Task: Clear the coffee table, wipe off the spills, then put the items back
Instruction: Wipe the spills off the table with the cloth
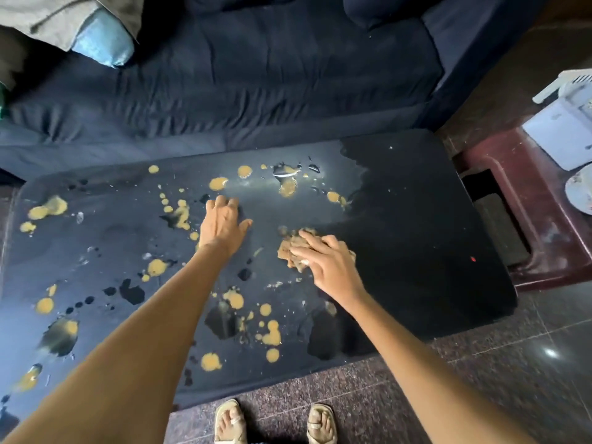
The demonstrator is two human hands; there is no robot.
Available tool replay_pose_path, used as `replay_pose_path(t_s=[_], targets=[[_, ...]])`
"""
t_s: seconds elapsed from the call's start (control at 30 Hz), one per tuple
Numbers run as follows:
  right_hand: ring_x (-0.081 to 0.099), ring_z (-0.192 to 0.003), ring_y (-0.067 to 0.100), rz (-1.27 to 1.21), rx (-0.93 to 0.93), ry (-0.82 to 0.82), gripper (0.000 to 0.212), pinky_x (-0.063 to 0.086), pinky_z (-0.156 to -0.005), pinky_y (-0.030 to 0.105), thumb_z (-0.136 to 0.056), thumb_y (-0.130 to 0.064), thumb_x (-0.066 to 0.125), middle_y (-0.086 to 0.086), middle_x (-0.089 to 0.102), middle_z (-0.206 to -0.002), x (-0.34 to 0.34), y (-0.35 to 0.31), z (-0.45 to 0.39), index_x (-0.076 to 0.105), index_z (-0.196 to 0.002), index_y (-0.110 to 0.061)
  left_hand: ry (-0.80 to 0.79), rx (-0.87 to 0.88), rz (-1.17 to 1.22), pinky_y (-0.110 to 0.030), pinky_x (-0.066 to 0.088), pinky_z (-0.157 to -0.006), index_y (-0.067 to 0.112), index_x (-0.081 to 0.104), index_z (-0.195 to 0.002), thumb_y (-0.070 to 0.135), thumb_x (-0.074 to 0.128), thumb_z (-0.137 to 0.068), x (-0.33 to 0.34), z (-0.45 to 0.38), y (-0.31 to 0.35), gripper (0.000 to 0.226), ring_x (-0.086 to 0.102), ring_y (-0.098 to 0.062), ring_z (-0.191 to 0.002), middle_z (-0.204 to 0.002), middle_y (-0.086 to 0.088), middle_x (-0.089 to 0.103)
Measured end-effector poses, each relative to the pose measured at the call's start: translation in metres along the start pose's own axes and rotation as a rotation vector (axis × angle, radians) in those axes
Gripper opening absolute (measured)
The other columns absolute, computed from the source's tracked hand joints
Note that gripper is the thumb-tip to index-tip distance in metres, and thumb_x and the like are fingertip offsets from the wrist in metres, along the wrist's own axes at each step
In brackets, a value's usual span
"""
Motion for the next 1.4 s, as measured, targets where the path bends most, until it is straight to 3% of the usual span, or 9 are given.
replay_pose_path(t_s=[0.23,0.43,0.63,0.7,0.9,1.0,1.17,1.33,1.4], targets=[[0.058,-0.079,0.028,0.019,0.678,0.221,0.054,0.051,-0.067,0.040,-0.061,0.007,0.072,-0.003,0.064,-0.122,-0.003,0.023,-0.005,0.071,-0.101,-0.029,-0.030,0.112,-0.410,-0.044,0.026,-0.105,0.023,0.039,-0.134,0.061,0.071,-0.065,-0.008,-0.047,0.000,0.084,0.030,-0.024,-0.126,-0.138,0.002,0.037],[0.057,-0.081,0.021,0.096,0.067,-0.030,0.056,0.052,-0.066,0.035,-0.063,0.005,0.069,-0.006,0.063,-0.121,0.001,0.010,-0.033,0.069,-0.105,-0.031,0.013,0.032,-0.331,-0.069,0.010,-0.107,0.029,-0.003,-0.147,0.057,0.082,-0.051,-0.016,-0.052,-0.003,0.131,0.024,-0.028,-0.132,-0.143,-0.006,0.019],[0.051,-0.093,0.036,0.097,1.156,0.185,0.043,0.044,-0.075,0.041,-0.084,-0.010,0.054,0.014,0.054,-0.115,-0.025,0.115,-0.012,0.062,-0.119,-0.034,-0.056,-0.119,-0.303,-0.073,0.004,-0.104,0.025,-0.024,-0.145,0.061,0.082,-0.047,-0.018,-0.059,-0.016,0.149,0.019,-0.029,-0.134,-0.146,-0.009,0.012],[0.051,-0.087,0.032,0.163,1.020,0.128,0.041,0.044,-0.071,0.038,-0.078,-0.012,0.056,0.012,0.054,-0.108,-0.014,0.079,-0.037,0.061,-0.114,-0.031,-0.098,-0.156,-0.298,-0.073,0.004,-0.103,0.025,-0.025,-0.145,0.060,0.083,-0.044,-0.017,-0.060,-0.019,0.152,0.020,-0.029,-0.133,-0.145,-0.010,0.012],[0.054,-0.074,0.022,0.085,-0.022,0.002,0.041,0.050,-0.063,0.034,-0.073,-0.005,0.056,0.001,0.065,-0.117,0.006,0.015,-0.079,0.069,-0.105,-0.026,-0.111,-0.189,-0.322,-0.073,0.004,-0.104,0.025,-0.017,-0.146,0.061,0.084,-0.040,-0.013,-0.064,-0.020,0.151,0.017,-0.031,-0.135,-0.146,-0.011,0.011],[0.057,-0.070,0.029,0.030,0.413,0.164,0.045,0.055,-0.059,0.040,-0.068,0.001,0.067,0.008,0.064,-0.097,-0.030,0.102,-0.074,0.067,-0.095,-0.035,-0.140,-0.192,-0.382,-0.073,0.005,-0.104,0.025,-0.018,-0.146,0.062,0.084,-0.040,-0.013,-0.067,-0.017,0.151,0.017,-0.031,-0.135,-0.145,-0.012,0.011],[0.053,-0.091,0.036,-0.041,1.210,0.232,0.038,0.045,-0.081,0.043,-0.078,-0.011,0.054,0.016,0.052,-0.114,-0.016,0.143,-0.065,0.060,-0.115,-0.016,-0.201,-0.206,-0.456,-0.073,0.009,-0.106,0.024,-0.015,-0.145,0.059,0.086,-0.039,-0.012,-0.073,-0.010,0.151,0.019,-0.032,-0.130,-0.138,-0.011,0.013],[0.051,-0.073,0.024,-0.016,0.189,0.004,0.045,0.045,-0.061,0.030,-0.064,0.001,0.068,-0.003,0.064,-0.114,0.023,0.019,-0.119,0.068,-0.098,-0.028,-0.249,-0.186,-0.537,-0.073,0.007,-0.105,0.023,-0.029,-0.143,0.062,0.084,-0.040,-0.010,-0.075,-0.002,0.157,-0.001,-0.035,-0.143,-0.152,-0.014,-0.007],[0.051,-0.077,0.020,-0.011,0.003,-0.068,0.045,0.049,-0.063,0.031,-0.072,-0.003,0.063,-0.009,0.063,-0.117,0.030,0.042,-0.130,0.067,-0.102,-0.036,-0.243,-0.200,-0.506,-0.073,0.006,-0.105,0.024,-0.029,-0.143,0.062,0.085,-0.038,-0.012,-0.079,-0.006,0.160,-0.001,-0.035,-0.143,-0.151,-0.014,-0.006]])
Point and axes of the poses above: each hand's wrist, its own z-axis away from the middle knuckle, its own x-axis out of the palm, y = z × x, the point moved 9 cm from there along -z, towards the middle knuckle
